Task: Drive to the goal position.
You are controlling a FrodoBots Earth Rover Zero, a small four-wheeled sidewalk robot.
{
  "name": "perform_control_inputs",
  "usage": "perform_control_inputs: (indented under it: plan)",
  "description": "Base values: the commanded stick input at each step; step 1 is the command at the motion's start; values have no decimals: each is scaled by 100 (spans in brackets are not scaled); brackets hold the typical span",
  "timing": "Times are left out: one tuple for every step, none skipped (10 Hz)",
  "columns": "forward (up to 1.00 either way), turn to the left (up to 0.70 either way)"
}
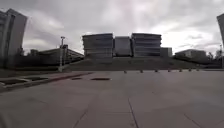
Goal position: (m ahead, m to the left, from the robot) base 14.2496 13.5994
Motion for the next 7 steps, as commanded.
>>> perform_control_inputs:
  plan:
    - [100,12]
    - [100,12]
    - [100,10]
    - [100,-28]
    - [100,-30]
    - [100,-11]
    - [100,7]
